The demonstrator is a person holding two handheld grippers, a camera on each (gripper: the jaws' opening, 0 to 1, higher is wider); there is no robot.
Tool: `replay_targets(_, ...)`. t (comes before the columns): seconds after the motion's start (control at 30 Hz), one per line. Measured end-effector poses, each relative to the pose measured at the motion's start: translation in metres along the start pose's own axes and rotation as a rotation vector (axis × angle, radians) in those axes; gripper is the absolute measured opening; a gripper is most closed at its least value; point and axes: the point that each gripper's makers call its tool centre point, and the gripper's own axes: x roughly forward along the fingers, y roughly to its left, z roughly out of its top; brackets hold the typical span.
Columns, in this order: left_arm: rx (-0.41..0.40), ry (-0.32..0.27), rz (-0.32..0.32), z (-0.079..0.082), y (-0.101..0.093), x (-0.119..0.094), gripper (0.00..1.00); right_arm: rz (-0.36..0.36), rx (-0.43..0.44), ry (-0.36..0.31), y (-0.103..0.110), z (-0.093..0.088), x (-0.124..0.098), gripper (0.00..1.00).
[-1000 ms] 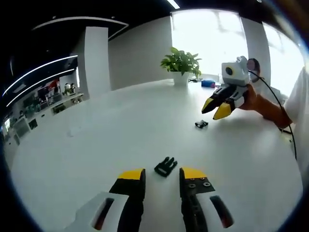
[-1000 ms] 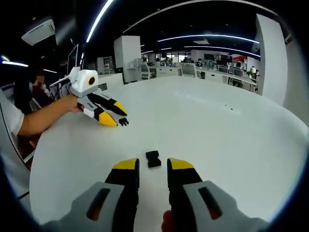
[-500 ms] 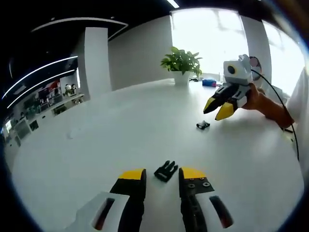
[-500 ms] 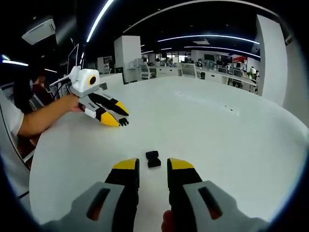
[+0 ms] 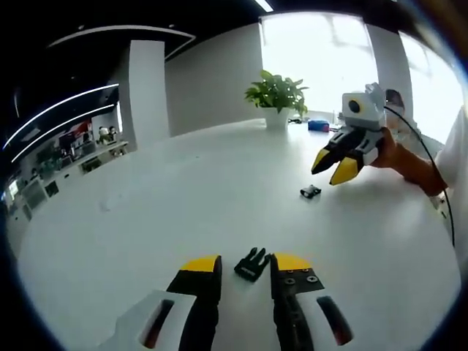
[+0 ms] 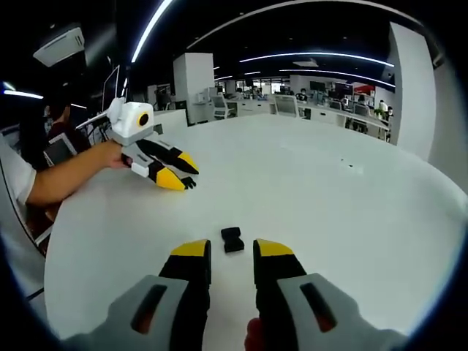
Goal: Snap the two parts of the plastic buckle together until the buckle closes and remains connected.
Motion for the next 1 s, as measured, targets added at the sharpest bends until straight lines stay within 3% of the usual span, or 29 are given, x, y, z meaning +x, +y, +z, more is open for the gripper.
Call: replay_targets(1.0, 0.010, -0.002, 0.018, 0.0050, 0.0063, 0.0076, 0.24, 0.002, -0.004, 0.001, 0.0005, 0.0007, -0.0008, 0.23)
